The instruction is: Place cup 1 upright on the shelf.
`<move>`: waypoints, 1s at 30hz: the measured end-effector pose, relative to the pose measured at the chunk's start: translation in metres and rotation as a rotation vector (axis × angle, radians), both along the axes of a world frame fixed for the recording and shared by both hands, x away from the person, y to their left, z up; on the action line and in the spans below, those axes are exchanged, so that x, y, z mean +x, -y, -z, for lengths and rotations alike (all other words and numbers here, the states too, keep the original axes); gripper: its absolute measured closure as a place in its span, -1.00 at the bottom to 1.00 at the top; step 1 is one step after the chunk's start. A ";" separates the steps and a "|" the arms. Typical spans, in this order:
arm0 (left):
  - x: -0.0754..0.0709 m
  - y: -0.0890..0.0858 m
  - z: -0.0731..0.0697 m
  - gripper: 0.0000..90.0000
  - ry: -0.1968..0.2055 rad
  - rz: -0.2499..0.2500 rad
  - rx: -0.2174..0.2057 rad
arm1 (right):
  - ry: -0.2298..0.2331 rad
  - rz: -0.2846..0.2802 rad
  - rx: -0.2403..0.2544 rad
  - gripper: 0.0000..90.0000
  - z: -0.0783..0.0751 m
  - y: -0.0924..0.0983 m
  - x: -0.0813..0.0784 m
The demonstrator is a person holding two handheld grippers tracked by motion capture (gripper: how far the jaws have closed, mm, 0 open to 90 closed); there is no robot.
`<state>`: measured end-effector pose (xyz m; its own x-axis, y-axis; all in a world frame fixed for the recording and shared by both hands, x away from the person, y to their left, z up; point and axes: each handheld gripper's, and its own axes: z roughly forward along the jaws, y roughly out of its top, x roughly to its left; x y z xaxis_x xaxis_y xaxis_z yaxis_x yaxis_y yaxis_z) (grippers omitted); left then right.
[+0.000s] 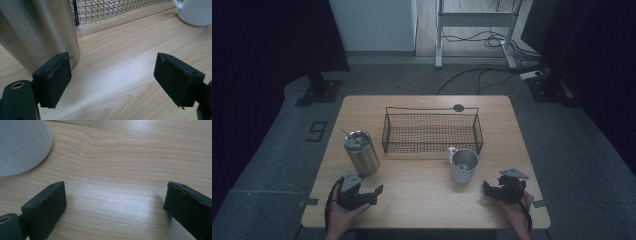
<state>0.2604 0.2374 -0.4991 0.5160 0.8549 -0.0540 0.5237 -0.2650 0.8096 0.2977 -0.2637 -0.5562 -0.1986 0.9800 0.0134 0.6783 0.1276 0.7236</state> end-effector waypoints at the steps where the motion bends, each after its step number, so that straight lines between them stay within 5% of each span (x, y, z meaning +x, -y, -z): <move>1: 0.000 -0.001 -0.001 -0.67 0.001 0.000 0.000 | 0.000 0.001 0.000 -0.92 0.000 0.000 0.000; 30: 0.009 -0.041 -0.018 -0.68 0.031 -0.090 -0.047 | 0.001 0.004 0.000 -0.91 0.000 0.000 0.000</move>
<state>0.2691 0.2786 -0.4814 0.4395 0.8946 -0.0803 0.5184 -0.1796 0.8360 0.2977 -0.2639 -0.5562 -0.1946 0.9808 0.0131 0.6780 0.1248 0.7244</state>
